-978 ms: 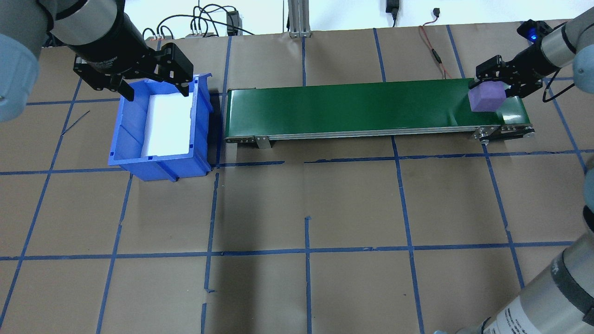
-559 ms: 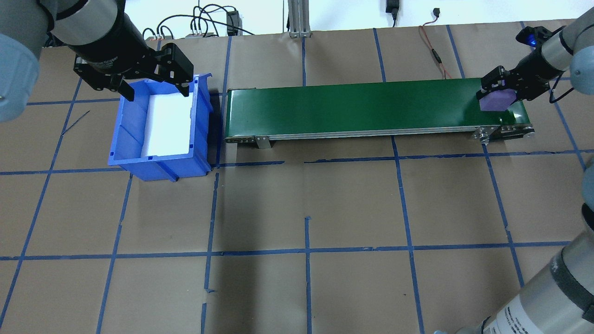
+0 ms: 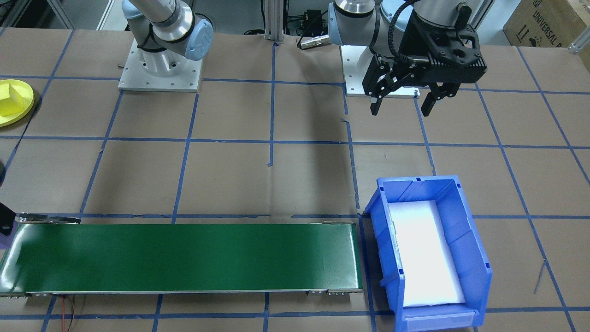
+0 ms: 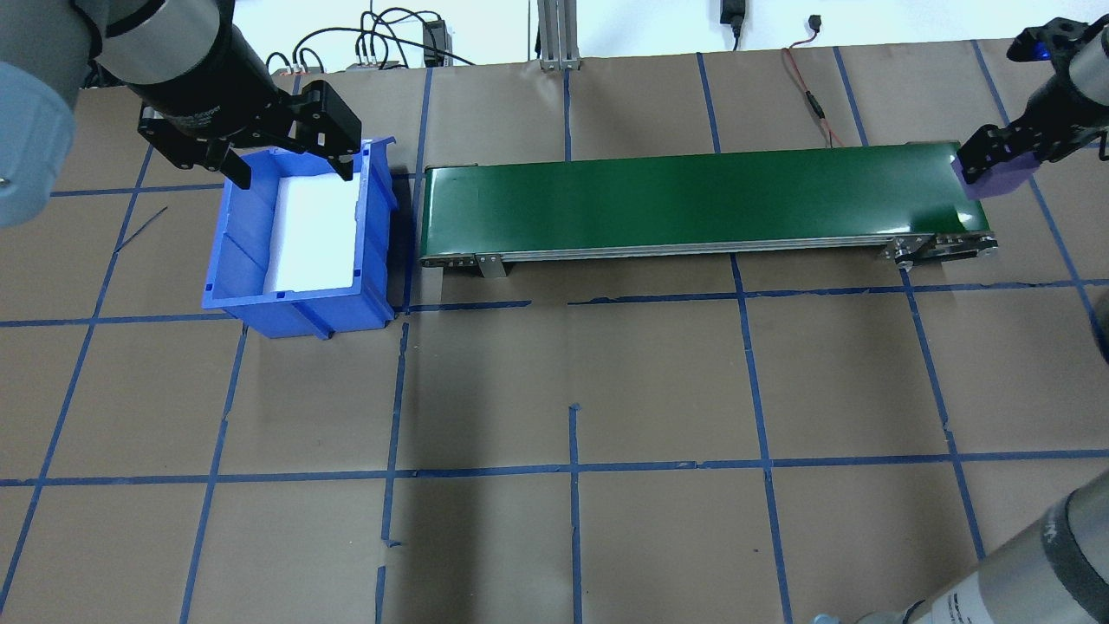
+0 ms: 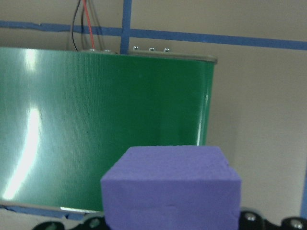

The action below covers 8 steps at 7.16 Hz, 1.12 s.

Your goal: Move block left to right into plate

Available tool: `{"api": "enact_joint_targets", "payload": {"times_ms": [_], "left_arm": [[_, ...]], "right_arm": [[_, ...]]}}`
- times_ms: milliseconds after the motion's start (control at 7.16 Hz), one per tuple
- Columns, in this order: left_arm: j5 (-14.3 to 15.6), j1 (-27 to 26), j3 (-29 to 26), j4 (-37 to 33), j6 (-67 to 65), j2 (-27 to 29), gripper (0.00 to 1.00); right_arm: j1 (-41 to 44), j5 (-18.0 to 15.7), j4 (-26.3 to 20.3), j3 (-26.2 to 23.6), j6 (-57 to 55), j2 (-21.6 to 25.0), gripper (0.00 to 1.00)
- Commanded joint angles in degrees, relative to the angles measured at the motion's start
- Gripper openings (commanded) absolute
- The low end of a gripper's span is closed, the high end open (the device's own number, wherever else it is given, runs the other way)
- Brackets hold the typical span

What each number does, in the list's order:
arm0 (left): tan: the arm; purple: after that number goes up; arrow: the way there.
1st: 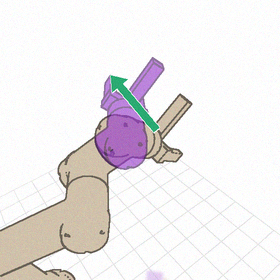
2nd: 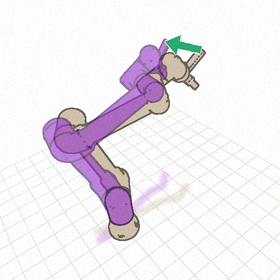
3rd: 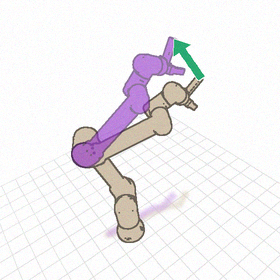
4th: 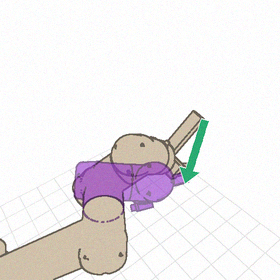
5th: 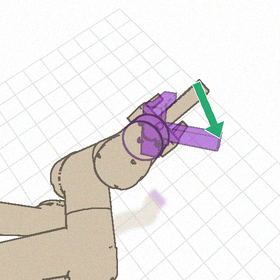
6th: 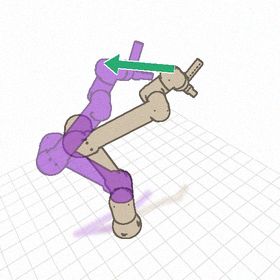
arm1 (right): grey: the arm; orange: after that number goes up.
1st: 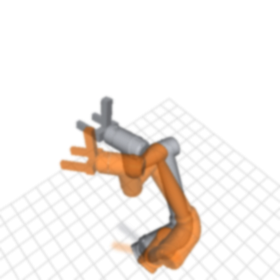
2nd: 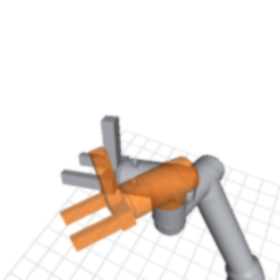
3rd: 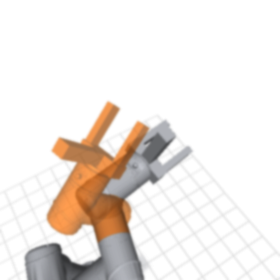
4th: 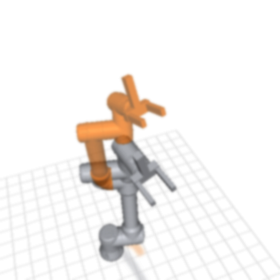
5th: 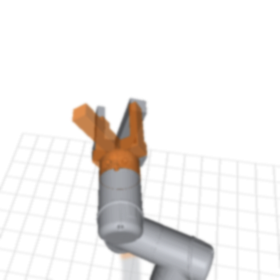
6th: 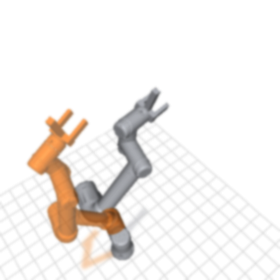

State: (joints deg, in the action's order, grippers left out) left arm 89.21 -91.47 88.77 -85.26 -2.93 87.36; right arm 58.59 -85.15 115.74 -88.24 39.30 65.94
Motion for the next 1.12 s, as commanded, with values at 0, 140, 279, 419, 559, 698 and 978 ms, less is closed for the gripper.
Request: {"api": "enact_joint_targets", "payload": {"times_ms": [0, 140, 279, 419, 559, 698, 978], "left_arm": [[0.0, 0.0, 0.1, 0.0, -0.1, 0.0, 1.0], [0.0, 0.0, 0.0, 0.0, -0.1, 0.0, 1.0], [-0.1, 0.0, 0.0, 0.0, -0.1, 0.0, 1.0], [-0.1, 0.1, 0.0, 0.0, -0.1, 0.0, 1.0], [-0.2, 0.1, 0.0, 0.0, -0.1, 0.0, 1.0], [-0.2, 0.1, 0.0, 0.0, -0.1, 0.0, 1.0], [-0.2, 0.0, 0.1, 0.0, -0.1, 0.0, 1.0]], "right_arm": [[-14.0, -1.2, -0.5, -3.8, 17.7, 3.7, 0.34], [-18.6, -1.4, -0.3, -5.2, 24.2, 3.5, 0.34], [-21.6, -1.4, 0.4, -6.9, 25.5, 3.1, 0.35], [-23.1, -2.8, 0.6, -7.1, 27.4, 2.4, 0.35], [-24.0, -2.5, 3.0, -7.1, 27.7, -0.1, 0.4], [-24.1, -2.2, 3.2, -7.2, 27.7, -2.3, 0.46], [-24.1, -2.0, 4.3, -7.2, 27.3, -3.4, 0.85]]}}
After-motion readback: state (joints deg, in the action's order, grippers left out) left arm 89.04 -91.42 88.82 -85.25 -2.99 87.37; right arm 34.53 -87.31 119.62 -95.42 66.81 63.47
